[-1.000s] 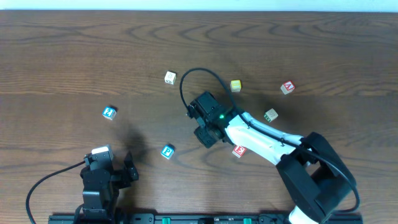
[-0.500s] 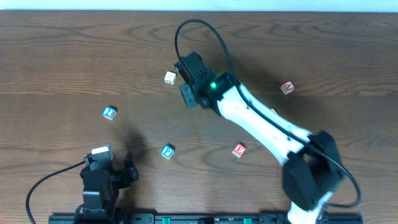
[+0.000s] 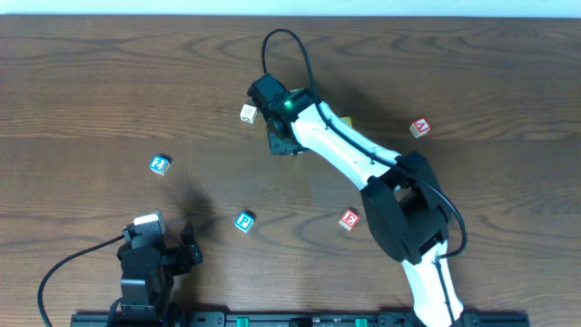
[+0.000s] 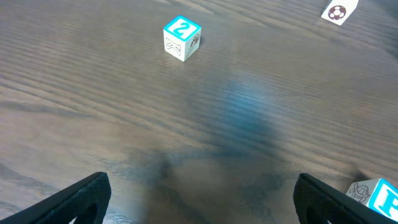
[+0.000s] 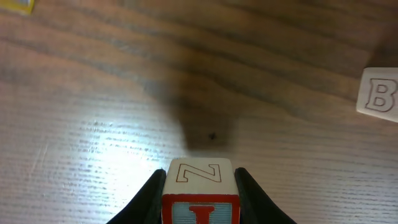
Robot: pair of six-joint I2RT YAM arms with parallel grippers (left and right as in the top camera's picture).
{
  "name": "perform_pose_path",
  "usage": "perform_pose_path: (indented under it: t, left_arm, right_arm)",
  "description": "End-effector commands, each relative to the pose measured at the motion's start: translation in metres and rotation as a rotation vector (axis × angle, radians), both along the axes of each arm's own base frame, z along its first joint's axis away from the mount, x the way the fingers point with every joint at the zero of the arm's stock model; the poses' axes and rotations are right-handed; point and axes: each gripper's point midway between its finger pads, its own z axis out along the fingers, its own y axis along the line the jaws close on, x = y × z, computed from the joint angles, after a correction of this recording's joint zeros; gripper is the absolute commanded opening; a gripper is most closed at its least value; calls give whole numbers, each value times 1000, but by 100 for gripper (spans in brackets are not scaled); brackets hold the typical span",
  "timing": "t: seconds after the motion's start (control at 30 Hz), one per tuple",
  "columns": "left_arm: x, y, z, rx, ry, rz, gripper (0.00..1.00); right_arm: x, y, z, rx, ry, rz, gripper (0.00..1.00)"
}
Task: Spell out Ai2
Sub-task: 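Close the right gripper on the red 'I' block and lift, then carry the 'I' block to table center and set it down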
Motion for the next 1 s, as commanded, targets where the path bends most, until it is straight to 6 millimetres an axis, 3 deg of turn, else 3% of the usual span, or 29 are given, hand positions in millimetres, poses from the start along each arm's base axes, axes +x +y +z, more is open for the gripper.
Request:
perform_pose_path:
  t: [0.0,0.33,0.57,0.77,0.97]
  left_arm:
    - [-2,0,-8,0,21,-2,95]
    - [-2,0,-8,0,21,-2,95]
    - [-2,0,-8,0,21,-2,95]
    - [-2,0,-8,0,21,-2,95]
    - [-2,0,-8,0,21,-2,95]
  right_arm:
    - [13,-1,13,50,-33,-55,1]
    - [19,-2,0,118,-20,-64,1]
    - [6,-13,-20,86,21,-63,2]
    - [8,-13,-21,77,6,-64,2]
    - [12,-15,-21,74,-15,-98,19]
